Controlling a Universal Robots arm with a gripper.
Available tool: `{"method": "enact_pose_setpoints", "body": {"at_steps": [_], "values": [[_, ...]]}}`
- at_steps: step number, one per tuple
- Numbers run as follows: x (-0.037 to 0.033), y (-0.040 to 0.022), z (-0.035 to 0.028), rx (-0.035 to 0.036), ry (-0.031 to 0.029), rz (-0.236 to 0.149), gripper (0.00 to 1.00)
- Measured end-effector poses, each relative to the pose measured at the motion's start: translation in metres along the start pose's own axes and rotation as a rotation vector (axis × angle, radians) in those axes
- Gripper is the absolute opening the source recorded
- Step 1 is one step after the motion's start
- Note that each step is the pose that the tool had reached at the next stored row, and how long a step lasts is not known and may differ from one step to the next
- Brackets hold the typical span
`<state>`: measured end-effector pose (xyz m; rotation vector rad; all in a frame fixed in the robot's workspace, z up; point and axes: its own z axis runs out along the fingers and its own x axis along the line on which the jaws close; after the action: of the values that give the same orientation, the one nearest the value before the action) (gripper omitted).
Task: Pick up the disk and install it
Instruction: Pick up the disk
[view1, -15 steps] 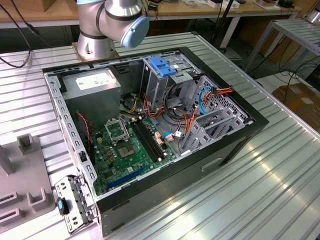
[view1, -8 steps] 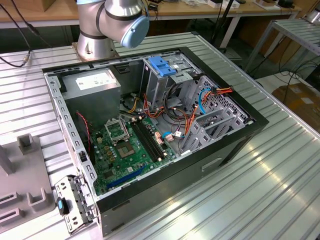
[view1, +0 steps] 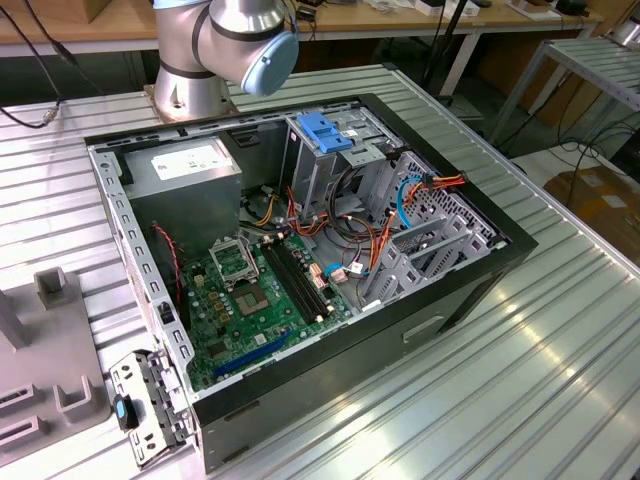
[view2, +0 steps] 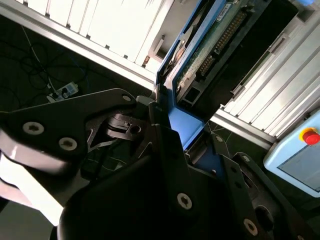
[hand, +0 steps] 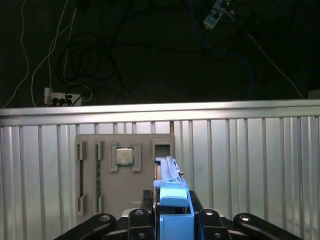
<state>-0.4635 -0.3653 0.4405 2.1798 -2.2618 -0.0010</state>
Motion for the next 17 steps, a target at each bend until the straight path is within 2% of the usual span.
{"method": "enact_pose_setpoints", "body": {"at_steps": [7, 17], "values": [[0.0000, 0.0000, -0.0008, -0.0003, 0.0002, 0.000, 0.37], [0.0000, 0.0000, -0.0075, -0.0001, 0.0001, 0.000, 0.37]]}}
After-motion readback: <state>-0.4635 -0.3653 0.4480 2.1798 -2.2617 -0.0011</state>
